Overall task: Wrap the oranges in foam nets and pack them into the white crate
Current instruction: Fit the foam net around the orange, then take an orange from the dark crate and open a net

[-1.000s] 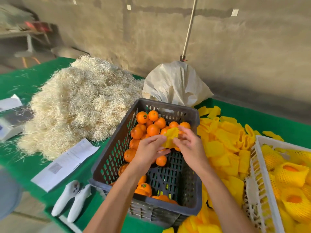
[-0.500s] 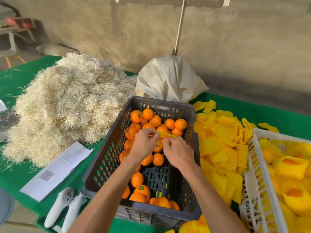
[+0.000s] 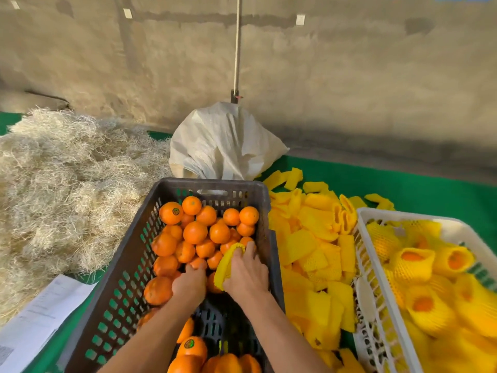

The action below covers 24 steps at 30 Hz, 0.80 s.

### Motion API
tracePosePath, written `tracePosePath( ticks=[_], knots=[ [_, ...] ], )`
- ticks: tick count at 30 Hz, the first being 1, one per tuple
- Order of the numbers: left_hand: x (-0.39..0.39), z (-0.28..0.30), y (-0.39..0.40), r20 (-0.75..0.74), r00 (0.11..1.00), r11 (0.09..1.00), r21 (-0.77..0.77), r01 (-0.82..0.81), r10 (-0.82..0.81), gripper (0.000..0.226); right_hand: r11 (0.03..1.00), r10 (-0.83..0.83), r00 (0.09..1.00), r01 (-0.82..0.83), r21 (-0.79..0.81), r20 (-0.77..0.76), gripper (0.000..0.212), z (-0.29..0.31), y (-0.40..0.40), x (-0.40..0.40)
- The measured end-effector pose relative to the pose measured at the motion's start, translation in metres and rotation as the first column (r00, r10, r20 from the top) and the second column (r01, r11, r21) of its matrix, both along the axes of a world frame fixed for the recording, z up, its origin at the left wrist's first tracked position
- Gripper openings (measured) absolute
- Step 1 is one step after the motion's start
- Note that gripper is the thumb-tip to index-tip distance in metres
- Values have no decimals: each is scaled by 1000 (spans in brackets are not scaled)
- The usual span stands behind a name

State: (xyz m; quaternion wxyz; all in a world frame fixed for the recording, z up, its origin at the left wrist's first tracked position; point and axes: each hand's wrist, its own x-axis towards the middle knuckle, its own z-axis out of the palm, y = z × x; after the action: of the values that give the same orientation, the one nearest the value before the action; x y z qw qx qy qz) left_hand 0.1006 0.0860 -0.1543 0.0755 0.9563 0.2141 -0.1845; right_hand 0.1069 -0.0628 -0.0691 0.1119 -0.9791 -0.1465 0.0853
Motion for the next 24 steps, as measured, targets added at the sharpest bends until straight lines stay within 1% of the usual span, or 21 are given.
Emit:
tracePosePath(
  ticks=[2,4,5,6,7,8,9,10,11,12,13,14,15,16,18,20,24],
  knots=[
    [1,2,2,21,1000,1000,5,-17,17,44,1000,16,1000,-16,26,8,69,1,0,1],
    [1,15,4,-12,1000,1000,-13,-5,5,55,999,25,1000,-25,34,13,71,2,0,3],
    [1,25,5,-4,1000,999,-45,-15,15,62,999,24,1000,-24,33,10,72,3,0,4],
    [2,38,7,41,997,992,-110,-58,63,65,999,21,1000,-21,30,6,73,4,-1,4],
    [2,50,9,121,982,969,-221,-114,144,64,1000,18,1000,-18,26,3,74,4,-1,5],
    [3,63,13,202,950,920,-359,-154,238,64,1000,19,1000,-19,21,3,74,4,-2,5],
    [4,75,16,244,908,848,-497,-184,340,67,1000,22,1000,-22,16,6,74,3,-2,4],
    [3,88,19,233,871,752,-626,-206,433,67,1000,26,1000,-26,13,12,73,2,-3,4],
    [0,98,20,181,848,634,-743,-214,498,67,1000,29,999,-30,10,16,70,2,-3,3],
    [-3,106,21,104,848,498,-843,-202,519,66,999,30,999,-30,14,15,68,1,-2,3],
    [-7,111,19,23,874,355,-919,-173,486,66,999,27,1000,-27,27,8,67,0,-2,3],
    [-13,114,17,-31,912,233,-963,-137,408,71,998,23,1000,-22,50,-10,66,0,-2,4],
    [-18,115,14,-45,947,155,-983,-99,318,76,996,17,999,-14,84,-40,68,0,-2,5],
    [-23,115,11,-39,970,115,-991,-69,242,79,993,8,996,3,119,-89,72,0,-3,5],
    [-30,114,7,-29,989,106,-993,-44,146,88,987,-12,980,43,153,-198,82,-3,-6,6],
    [-33,114,7,-23,996,118,-992,-33,88,97,989,-8,964,47,142,-264,90,-5,-10,5],
    [-36,111,17,-17,998,138,-990,-25,58,86,984,70,957,-20,178,-283,88,-7,-9,5]
  ],
)
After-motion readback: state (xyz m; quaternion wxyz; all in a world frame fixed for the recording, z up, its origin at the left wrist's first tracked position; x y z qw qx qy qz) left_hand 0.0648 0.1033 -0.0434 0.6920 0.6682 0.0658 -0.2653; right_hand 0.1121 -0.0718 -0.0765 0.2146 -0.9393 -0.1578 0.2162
